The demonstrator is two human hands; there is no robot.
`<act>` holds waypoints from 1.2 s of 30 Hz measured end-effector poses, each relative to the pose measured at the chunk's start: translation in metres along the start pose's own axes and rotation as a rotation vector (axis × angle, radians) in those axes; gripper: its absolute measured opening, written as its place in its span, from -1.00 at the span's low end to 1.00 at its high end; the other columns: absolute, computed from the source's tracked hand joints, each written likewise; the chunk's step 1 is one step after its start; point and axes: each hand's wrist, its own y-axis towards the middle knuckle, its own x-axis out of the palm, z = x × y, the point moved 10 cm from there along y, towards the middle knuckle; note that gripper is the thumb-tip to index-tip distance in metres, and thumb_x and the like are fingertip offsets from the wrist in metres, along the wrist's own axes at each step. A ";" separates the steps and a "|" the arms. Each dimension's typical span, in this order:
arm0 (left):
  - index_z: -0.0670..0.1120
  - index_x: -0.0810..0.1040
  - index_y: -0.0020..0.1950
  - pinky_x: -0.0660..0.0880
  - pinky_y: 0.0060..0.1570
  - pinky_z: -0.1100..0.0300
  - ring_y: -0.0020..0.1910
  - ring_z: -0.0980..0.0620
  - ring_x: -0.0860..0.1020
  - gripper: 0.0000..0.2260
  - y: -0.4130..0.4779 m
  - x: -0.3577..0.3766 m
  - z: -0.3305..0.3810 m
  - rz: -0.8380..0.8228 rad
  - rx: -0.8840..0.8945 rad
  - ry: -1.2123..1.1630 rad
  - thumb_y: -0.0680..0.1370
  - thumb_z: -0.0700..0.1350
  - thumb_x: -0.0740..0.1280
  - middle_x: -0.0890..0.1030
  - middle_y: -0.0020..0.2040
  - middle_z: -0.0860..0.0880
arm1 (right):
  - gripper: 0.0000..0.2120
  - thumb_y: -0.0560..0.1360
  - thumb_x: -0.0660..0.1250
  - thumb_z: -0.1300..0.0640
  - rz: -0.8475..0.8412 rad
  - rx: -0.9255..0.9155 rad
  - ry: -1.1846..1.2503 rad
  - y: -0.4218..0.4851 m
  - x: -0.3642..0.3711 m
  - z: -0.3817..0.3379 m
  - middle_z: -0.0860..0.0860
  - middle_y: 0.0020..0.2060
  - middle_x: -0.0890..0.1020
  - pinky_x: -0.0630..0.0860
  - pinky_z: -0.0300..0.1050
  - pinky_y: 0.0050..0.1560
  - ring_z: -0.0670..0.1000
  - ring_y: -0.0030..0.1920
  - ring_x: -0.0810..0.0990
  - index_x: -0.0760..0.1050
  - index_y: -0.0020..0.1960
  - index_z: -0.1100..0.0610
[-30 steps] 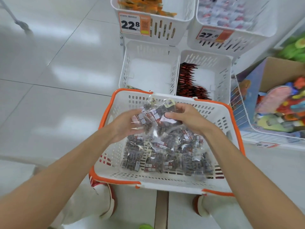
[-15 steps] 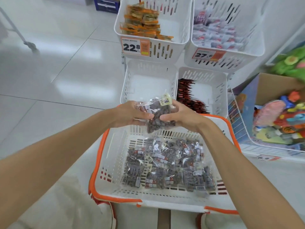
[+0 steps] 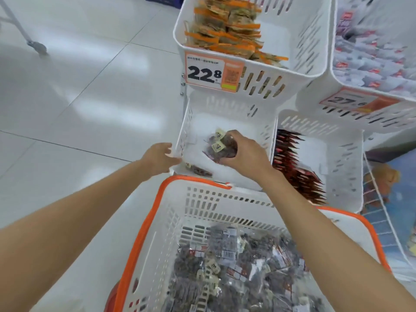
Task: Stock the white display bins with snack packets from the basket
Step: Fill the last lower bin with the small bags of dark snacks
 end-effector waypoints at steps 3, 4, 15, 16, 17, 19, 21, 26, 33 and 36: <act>-0.16 0.54 0.29 0.59 -0.08 0.03 -0.15 -0.08 0.56 -0.62 0.020 0.002 -0.004 0.015 0.087 0.140 0.48 -0.24 0.45 0.61 0.08 -0.13 | -0.42 0.44 0.44 -0.11 -0.065 -0.039 -0.123 0.039 0.048 -0.011 0.03 0.17 0.57 0.46 -0.03 -0.07 0.13 0.13 0.56 0.30 0.37 -0.01; -0.13 0.62 0.18 0.61 -0.08 0.01 -0.22 -0.07 0.56 -0.72 0.024 0.000 -0.002 0.035 0.118 0.195 0.47 -0.24 0.45 0.65 0.00 -0.13 | -0.38 0.45 0.44 -0.13 -0.178 -0.044 -0.062 0.047 0.071 -0.014 0.04 0.24 0.54 0.46 -0.02 0.01 0.12 0.19 0.53 0.30 0.41 0.00; -0.05 0.68 0.10 0.62 -0.07 0.10 -0.28 0.00 0.55 -0.79 0.036 0.000 -0.012 -0.037 0.118 0.152 0.50 -0.24 0.44 0.65 -0.14 -0.01 | -0.42 0.57 0.33 0.01 -0.512 0.021 0.285 0.054 0.142 0.003 0.05 0.45 0.39 0.29 -0.15 0.27 0.10 0.40 0.39 0.23 0.53 0.03; -0.05 0.68 0.12 0.63 -0.05 0.08 -0.27 -0.01 0.56 -0.78 0.035 0.000 -0.011 -0.030 0.117 0.161 0.50 -0.24 0.43 0.65 -0.13 -0.01 | -0.41 0.57 0.33 0.00 -0.527 0.032 0.300 0.053 0.142 0.002 0.05 0.47 0.36 0.27 -0.15 0.28 0.09 0.42 0.36 0.21 0.54 0.02; -0.05 0.67 0.14 0.63 -0.04 0.06 -0.25 -0.02 0.57 -0.78 0.034 0.000 -0.011 -0.025 0.116 0.178 0.51 -0.23 0.42 0.65 -0.10 -0.03 | -0.39 0.57 0.32 -0.02 -0.537 0.050 0.323 0.051 0.139 0.004 0.03 0.50 0.30 0.23 -0.14 0.35 0.08 0.46 0.30 0.18 0.55 -0.01; -0.06 0.65 0.17 0.61 0.01 0.03 -0.18 -0.05 0.58 -0.77 0.030 0.001 -0.006 0.004 0.120 0.271 0.52 -0.16 0.42 0.66 -0.03 -0.08 | -0.35 0.56 0.32 -0.10 -0.493 0.085 0.349 0.043 0.123 0.011 0.03 0.54 0.20 0.14 -0.05 0.48 0.07 0.53 0.18 0.12 0.56 -0.07; -0.07 0.60 0.24 0.56 0.07 0.06 -0.06 -0.06 0.60 -0.67 0.020 -0.003 0.003 0.097 0.127 0.338 0.50 -0.04 0.45 0.65 0.07 -0.06 | -0.33 0.54 0.33 -0.13 -0.368 0.086 0.353 0.028 0.095 0.010 0.05 0.53 0.20 0.11 -0.03 0.48 0.05 0.52 0.16 0.13 0.56 -0.09; -0.03 0.56 0.16 0.55 -0.04 0.13 -0.10 0.03 0.58 -0.74 -0.055 -0.001 0.046 0.303 0.312 0.156 0.49 -0.07 0.44 0.62 -0.01 0.01 | -0.44 0.55 0.35 0.02 0.026 0.037 0.341 -0.041 0.010 -0.003 -0.03 0.42 0.34 0.28 -0.15 0.40 -0.05 0.37 0.35 0.26 0.50 -0.02; -0.09 0.58 0.09 0.47 -0.28 0.33 -0.29 0.08 0.53 -0.80 -0.147 0.086 0.010 -0.026 0.348 0.086 0.49 -0.21 0.46 0.60 -0.09 -0.08 | -0.67 0.56 0.31 0.14 0.005 0.140 0.294 -0.179 0.024 0.038 -0.08 0.14 0.52 0.47 -0.15 0.16 -0.09 0.07 0.49 0.46 0.32 0.06; -0.11 0.58 0.10 0.46 -0.26 0.43 -0.23 0.03 0.54 -0.80 -0.162 0.097 -0.036 -0.065 0.244 0.119 0.49 -0.20 0.46 0.61 -0.04 -0.12 | -0.50 0.57 0.34 0.02 -0.315 0.332 0.218 -0.221 0.093 0.092 -0.01 0.43 0.38 0.36 -0.07 0.34 0.02 0.37 0.40 0.33 0.46 0.05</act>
